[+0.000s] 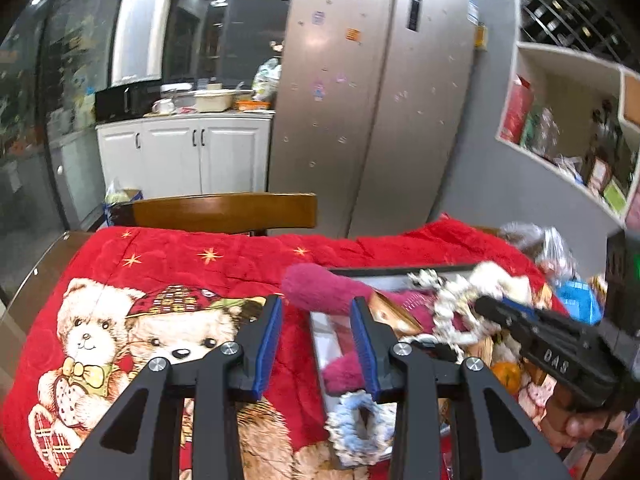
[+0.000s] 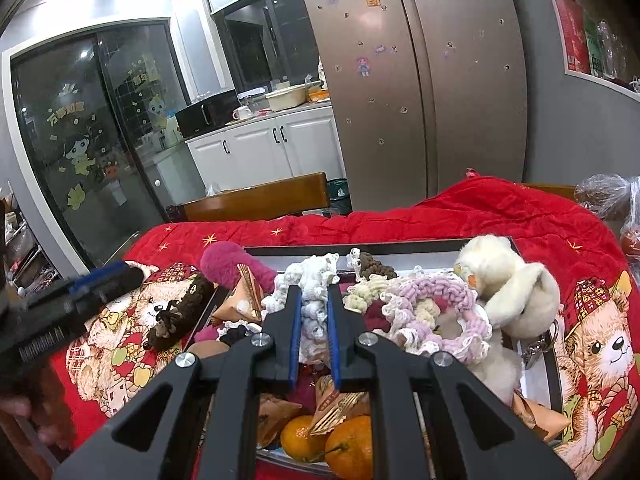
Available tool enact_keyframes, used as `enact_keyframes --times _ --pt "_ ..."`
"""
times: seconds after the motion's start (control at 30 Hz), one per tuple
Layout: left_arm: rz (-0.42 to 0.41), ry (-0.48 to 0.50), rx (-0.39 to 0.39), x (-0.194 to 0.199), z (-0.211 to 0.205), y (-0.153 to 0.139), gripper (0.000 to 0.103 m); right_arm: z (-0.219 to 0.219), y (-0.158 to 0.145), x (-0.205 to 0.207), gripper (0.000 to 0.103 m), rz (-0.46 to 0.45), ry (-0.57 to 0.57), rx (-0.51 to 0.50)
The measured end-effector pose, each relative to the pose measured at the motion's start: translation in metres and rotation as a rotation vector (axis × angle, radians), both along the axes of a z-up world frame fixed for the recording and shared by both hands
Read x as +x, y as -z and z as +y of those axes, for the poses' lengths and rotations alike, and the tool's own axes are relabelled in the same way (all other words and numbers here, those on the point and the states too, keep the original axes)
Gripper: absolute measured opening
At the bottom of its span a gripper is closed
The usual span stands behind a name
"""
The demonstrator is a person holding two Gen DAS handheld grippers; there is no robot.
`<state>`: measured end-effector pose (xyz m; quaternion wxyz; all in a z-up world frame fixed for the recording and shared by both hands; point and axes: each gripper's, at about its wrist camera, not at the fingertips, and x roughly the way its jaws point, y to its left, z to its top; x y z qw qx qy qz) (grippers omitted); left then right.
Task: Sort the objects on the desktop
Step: 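Lower the stick into the tray with the left gripper while the right lowers the scrunchie, then open both grippers over the tray, releasing the stick and scrunchie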
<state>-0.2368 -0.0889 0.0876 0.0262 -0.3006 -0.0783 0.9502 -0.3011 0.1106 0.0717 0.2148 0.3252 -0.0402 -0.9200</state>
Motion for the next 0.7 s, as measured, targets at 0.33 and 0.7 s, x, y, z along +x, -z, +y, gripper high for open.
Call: enact_keyframes --times 0.33,0.7 --pt "-0.042 -0.051 0.035 -0.006 -0.020 0.004 0.056 -0.001 0.006 -0.003 0.016 -0.021 0.007 0.007" --pt "-0.078 -0.092 0.031 -0.009 -0.033 0.007 0.066 0.008 -0.012 0.005 0.090 0.027 -0.003 -0.102"
